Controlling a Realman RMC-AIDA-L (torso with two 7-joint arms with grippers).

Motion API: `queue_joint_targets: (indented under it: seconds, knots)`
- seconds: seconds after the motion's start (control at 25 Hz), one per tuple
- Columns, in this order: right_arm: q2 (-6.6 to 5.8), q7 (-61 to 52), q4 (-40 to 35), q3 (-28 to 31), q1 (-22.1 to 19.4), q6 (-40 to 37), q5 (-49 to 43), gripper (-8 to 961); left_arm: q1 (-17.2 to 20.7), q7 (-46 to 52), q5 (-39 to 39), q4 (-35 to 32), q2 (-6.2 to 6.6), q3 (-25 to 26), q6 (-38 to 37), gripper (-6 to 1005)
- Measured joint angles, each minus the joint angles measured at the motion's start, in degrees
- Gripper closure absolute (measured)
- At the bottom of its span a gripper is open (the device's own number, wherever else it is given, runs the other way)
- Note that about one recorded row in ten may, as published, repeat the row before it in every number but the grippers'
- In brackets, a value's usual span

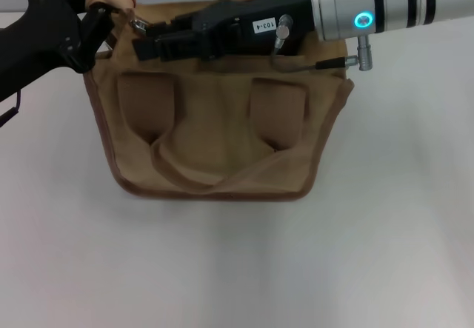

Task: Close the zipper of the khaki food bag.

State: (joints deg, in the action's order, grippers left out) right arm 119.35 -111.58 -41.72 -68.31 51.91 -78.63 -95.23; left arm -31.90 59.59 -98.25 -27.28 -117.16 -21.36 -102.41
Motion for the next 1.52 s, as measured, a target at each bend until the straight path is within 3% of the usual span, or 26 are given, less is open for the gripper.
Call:
queue_joint_targets:
  seconds: [0.6, 1.52]
  knots:
    - [-0.05, 2.0, -1.2, -0.5, -2.9, 3.2, -3.0, 538, 0.5, -0.2, 0.4, 0.2, 0.0, 0.1, -0.1, 997]
    - [0.37, 11.7, -7.0, -5.5, -2.5, 5.8, -1.3, 539, 0.3, 0.0, 0.5, 0.1, 0.1, 0.0, -2.3, 977]
